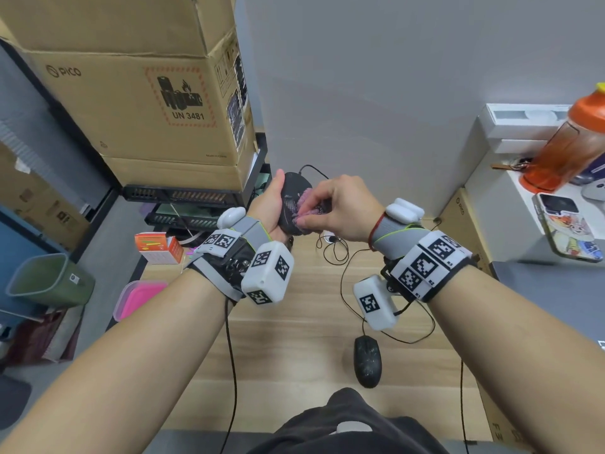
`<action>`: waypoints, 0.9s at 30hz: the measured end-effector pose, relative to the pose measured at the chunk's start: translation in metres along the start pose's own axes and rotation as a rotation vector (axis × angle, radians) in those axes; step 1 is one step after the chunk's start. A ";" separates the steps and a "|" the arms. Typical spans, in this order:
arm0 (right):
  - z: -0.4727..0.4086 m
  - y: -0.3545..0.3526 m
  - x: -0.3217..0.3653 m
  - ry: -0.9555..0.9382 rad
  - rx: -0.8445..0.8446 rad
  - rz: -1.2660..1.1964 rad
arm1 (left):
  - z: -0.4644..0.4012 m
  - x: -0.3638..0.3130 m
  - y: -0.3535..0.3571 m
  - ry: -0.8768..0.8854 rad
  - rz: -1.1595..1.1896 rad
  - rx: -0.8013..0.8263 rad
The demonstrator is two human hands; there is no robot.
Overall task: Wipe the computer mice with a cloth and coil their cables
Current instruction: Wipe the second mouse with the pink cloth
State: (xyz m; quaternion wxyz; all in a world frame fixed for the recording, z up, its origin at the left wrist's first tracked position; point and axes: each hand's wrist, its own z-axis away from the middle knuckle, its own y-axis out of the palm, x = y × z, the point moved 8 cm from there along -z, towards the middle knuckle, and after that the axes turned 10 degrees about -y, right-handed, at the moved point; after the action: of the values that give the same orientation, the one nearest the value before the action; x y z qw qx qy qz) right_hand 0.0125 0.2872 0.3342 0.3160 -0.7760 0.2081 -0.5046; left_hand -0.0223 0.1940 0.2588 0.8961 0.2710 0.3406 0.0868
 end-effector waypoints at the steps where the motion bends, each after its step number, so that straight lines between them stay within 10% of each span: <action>1: 0.000 -0.002 -0.003 0.025 -0.019 -0.019 | 0.000 0.000 0.001 -0.003 -0.008 0.011; 7: 0.000 0.007 0.001 -0.039 0.095 0.034 | 0.000 0.005 0.004 -0.011 -0.006 0.040; 15: 0.000 -0.036 -0.034 0.167 -0.263 -0.261 | 0.000 0.001 0.006 0.044 -0.145 0.080; 27: -0.001 -0.044 -0.021 0.120 -0.286 -0.198 | 0.003 0.001 0.006 0.050 -0.234 0.115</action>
State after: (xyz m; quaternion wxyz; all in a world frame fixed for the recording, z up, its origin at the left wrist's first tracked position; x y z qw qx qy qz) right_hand 0.0032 0.3319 0.3514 0.1382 -0.7982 0.2189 -0.5439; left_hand -0.0192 0.1984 0.2634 0.8744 0.2782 0.3963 -0.0314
